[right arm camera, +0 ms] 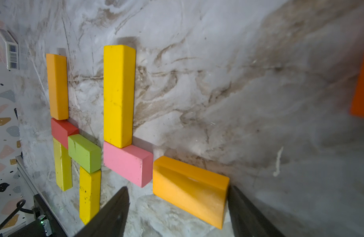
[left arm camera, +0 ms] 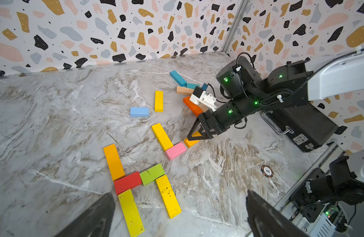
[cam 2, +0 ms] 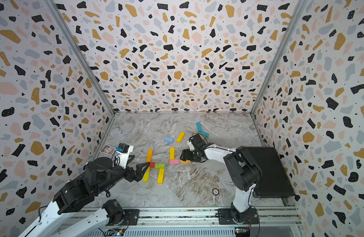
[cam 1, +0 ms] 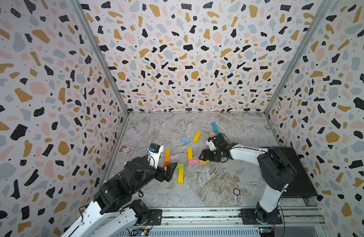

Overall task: Assemble the letter h with building blocks
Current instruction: Assemble the building block at the center of the board.

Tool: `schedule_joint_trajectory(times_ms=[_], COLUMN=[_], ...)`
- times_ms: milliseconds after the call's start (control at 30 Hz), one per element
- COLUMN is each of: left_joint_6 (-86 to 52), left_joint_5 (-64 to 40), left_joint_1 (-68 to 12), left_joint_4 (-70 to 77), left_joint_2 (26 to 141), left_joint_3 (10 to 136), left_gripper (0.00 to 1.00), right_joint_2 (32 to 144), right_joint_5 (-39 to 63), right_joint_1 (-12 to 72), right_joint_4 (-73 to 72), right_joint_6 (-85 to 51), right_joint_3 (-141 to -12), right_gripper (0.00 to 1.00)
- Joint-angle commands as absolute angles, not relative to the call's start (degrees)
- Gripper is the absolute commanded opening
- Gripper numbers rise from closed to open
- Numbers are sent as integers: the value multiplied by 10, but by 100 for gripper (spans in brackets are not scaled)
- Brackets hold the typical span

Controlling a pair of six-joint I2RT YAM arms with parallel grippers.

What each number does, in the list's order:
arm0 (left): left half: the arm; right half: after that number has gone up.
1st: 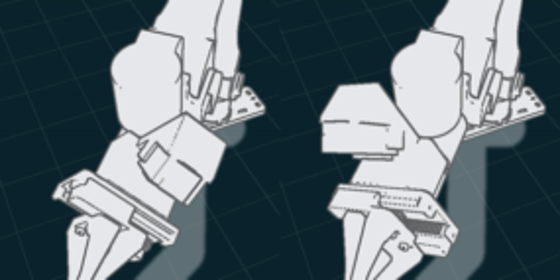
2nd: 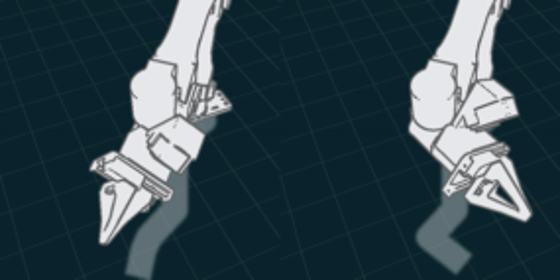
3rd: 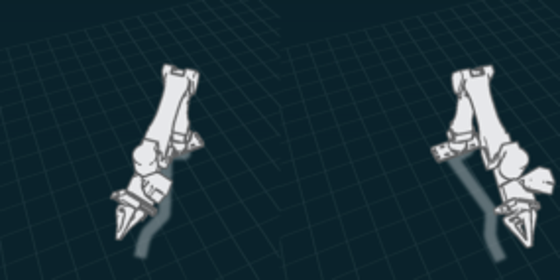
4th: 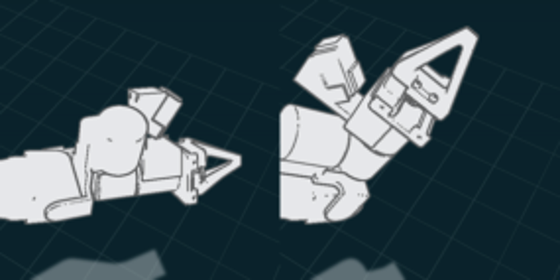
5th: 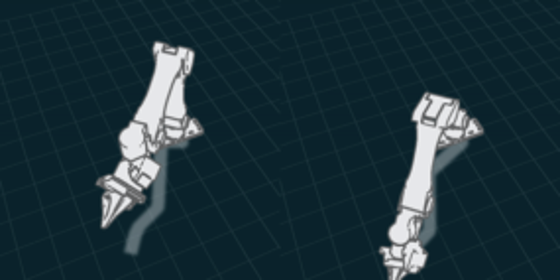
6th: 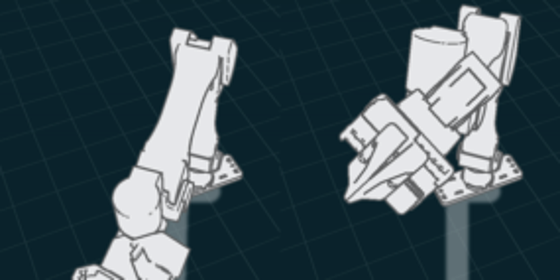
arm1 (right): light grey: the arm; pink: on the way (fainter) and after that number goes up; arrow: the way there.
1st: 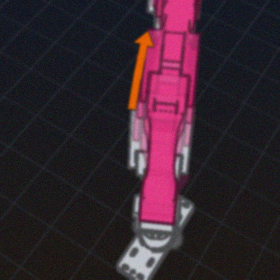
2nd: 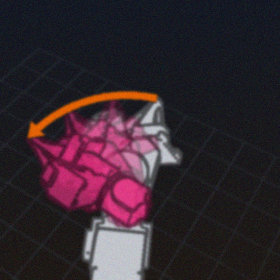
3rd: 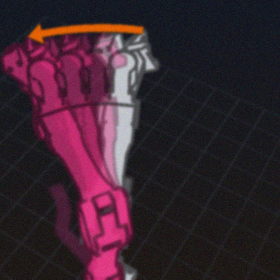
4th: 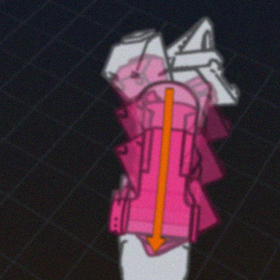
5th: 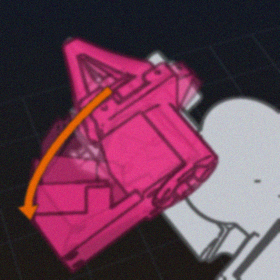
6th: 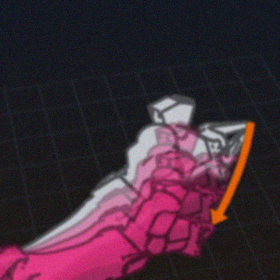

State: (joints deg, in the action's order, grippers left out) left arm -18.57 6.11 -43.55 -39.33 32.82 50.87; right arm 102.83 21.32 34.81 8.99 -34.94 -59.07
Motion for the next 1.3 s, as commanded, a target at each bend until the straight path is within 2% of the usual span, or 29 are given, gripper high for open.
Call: schedule_joint_trajectory(times_ms=[0, 667, 867, 967, 1100, 1267], left_joint_6=[-174, -176, -177, -178, -181, -191], left_joint_5=[62, 56, 54, 56, 51, 4], left_joint_1=[-433, -431, -430, -430, -430, -416], left_joint_4=[-375, -372, -371, -371, -366, -346], left_joint_2=[329, 334, 338, 343, 365, 447], left_joint_3=[505, 505, 504, 504, 510, 538], left_gripper=[99, 99, 99, 99, 99, 99], right_joint_2=[1027, 1027, 1022, 986, 885, 796], right_joint_5=[216, 213, 194, 141, 87, 42], right_joint_1=[353, 366, 365, 358, 332, 329], right_joint_4=[99, 85, 93, 96, 88, 122], right_joint_6=[-349, -360, -361, -367, -367, -333], right_joint_3=[-588, -584, -592, -584, -545, -510], right_gripper=[77, 77, 81, 82, 82, 82])
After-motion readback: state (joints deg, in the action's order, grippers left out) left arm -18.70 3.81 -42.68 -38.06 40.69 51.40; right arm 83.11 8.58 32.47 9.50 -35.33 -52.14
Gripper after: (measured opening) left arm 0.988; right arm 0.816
